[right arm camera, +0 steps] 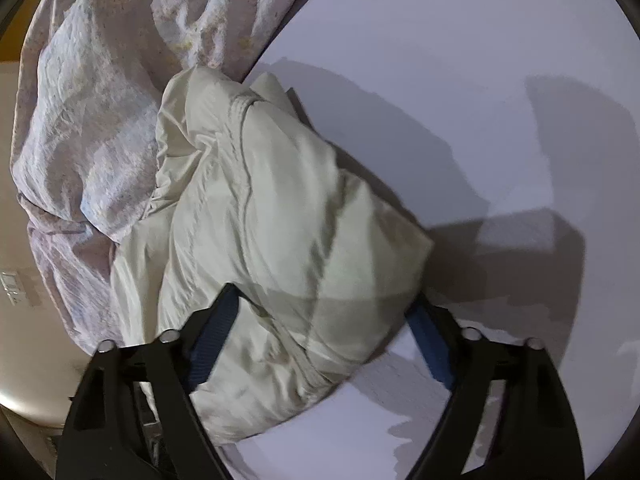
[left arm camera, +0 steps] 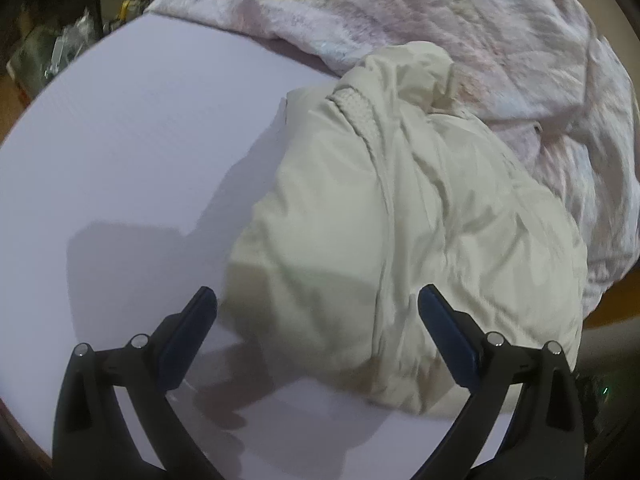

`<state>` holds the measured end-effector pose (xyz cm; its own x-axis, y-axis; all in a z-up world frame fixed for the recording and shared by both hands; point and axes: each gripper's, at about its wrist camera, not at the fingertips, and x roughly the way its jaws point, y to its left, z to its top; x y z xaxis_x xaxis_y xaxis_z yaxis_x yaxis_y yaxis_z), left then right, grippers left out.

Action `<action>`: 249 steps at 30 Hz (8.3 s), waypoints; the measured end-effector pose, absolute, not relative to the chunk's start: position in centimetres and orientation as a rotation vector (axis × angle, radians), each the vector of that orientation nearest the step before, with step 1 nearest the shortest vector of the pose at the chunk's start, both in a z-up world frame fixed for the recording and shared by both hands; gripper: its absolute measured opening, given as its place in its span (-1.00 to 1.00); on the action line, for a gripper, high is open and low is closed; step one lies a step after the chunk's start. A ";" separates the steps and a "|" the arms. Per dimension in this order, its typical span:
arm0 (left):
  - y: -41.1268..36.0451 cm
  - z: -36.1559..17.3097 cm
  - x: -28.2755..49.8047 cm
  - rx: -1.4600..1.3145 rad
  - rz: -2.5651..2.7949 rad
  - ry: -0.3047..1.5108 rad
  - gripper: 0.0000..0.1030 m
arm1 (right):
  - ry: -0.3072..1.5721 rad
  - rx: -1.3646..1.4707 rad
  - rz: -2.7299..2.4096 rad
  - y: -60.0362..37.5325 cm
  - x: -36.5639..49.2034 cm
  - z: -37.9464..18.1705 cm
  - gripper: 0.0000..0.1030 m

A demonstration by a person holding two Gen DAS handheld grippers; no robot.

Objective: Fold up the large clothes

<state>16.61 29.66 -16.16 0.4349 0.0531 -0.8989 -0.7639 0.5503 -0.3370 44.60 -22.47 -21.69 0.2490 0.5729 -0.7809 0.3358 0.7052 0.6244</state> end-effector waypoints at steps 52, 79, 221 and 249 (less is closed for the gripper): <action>29.0 -13.1 2.1 -0.981 0.664 0.909 0.16 | 1.411 0.565 0.100 -23.4 31.3 -13.3 0.06; 29.5 -15.3 3.0 -1.055 0.592 0.896 0.64 | 1.316 -0.123 0.587 0.9 27.9 -15.2 -0.46; 4.8 -3.4 22.8 -0.378 -0.032 1.044 0.83 | 1.263 0.313 0.477 -22.1 30.6 -16.5 -0.45; -2.0 -7.1 26.5 -0.283 -0.112 1.121 0.95 | 0.930 0.224 0.531 -22.7 32.0 -0.1 -0.53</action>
